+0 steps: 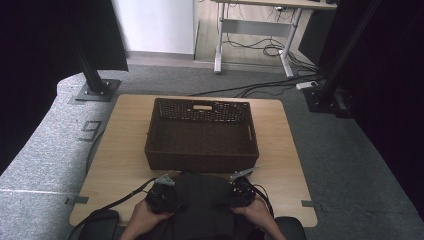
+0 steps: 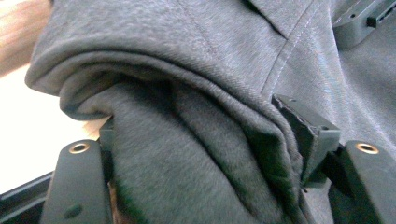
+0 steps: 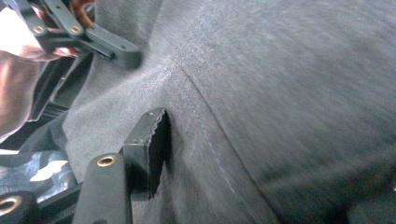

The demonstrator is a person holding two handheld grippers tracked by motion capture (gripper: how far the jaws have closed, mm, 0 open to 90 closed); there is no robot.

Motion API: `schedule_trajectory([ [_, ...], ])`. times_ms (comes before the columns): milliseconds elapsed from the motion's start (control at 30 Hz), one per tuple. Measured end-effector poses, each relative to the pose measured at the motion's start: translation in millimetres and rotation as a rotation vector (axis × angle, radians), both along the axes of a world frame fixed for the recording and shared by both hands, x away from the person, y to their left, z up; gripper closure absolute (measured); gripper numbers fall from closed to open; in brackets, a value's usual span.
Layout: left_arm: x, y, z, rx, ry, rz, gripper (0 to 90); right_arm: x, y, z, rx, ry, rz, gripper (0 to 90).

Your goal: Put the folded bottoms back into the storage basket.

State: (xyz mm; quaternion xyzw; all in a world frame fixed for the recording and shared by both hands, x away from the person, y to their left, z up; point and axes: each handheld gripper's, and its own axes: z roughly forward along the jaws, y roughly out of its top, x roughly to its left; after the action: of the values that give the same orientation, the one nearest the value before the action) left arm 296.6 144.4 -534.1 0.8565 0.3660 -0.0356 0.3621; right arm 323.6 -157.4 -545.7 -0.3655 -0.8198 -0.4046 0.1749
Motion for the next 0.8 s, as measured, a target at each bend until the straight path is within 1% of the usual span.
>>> schedule_trajectory([
  [67, 0.6, -2.7, -0.6, -0.004, -0.006, -0.004, 33.7, 0.2, 4.4, -1.0, 0.008, 0.004, 0.013, 42.9],
  [100, 1.1, -3.6, -0.4, 0.001, -0.008, -0.005, 34.6, 0.6, 5.6, -1.9, 0.014, 0.002, 0.019, 44.2],
  [167, 1.7, -3.2, -0.4, -0.002, -0.003, -0.008, 38.5, 1.0, 7.6, -4.4, 0.034, 0.016, 0.033, 48.7],
  [200, 2.3, -2.7, -0.6, -0.015, 0.013, -0.007, 43.3, 1.0, 7.4, -5.4, 0.040, 0.022, 0.038, 51.0],
  [233, 2.6, -2.6, -1.0, -0.020, 0.022, -0.015, 47.9, 0.6, 6.7, -5.9, 0.043, 0.022, 0.038, 53.0],
  [267, 2.5, -2.2, -0.7, -0.029, 0.021, -0.017, 52.7, -0.3, 5.8, -6.2, 0.041, 0.019, 0.037, 54.5],
  [300, 1.6, -1.8, -0.1, -0.040, 0.007, -0.023, 56.4, -1.1, 5.6, -6.1, 0.041, 0.011, 0.034, 55.2],
  [367, 0.8, -1.3, 0.7, -0.053, -0.004, -0.027, 61.8, -4.2, 5.0, -4.7, 0.042, -0.010, 0.031, 56.6],
  [400, 0.8, -0.9, 1.2, -0.060, -0.008, -0.030, 63.1, -5.0, 4.8, -4.0, 0.042, -0.018, 0.028, 57.1],
  [467, 1.2, 0.1, 2.9, -0.078, -0.008, -0.036, 64.8, -8.0, 4.5, -1.3, 0.041, -0.050, 0.025, 57.8],
  [567, 2.7, 2.0, 6.3, -0.107, -0.011, -0.043, 65.9, -10.4, 3.7, 2.1, 0.042, -0.084, 0.025, 58.3],
  [633, 3.4, 3.4, 8.8, -0.123, -0.013, -0.044, 66.1, -10.9, 2.7, 4.9, 0.052, -0.103, 0.024, 58.4],
  [700, 3.8, 5.3, 13.1, -0.140, -0.024, -0.044, 66.3, -11.2, 2.2, 8.8, 0.059, -0.122, 0.020, 58.6],
  [800, 4.8, 9.4, 20.6, -0.179, -0.034, -0.043, 66.4, -11.9, 1.4, 16.4, 0.076, -0.152, 0.014, 58.9],
])
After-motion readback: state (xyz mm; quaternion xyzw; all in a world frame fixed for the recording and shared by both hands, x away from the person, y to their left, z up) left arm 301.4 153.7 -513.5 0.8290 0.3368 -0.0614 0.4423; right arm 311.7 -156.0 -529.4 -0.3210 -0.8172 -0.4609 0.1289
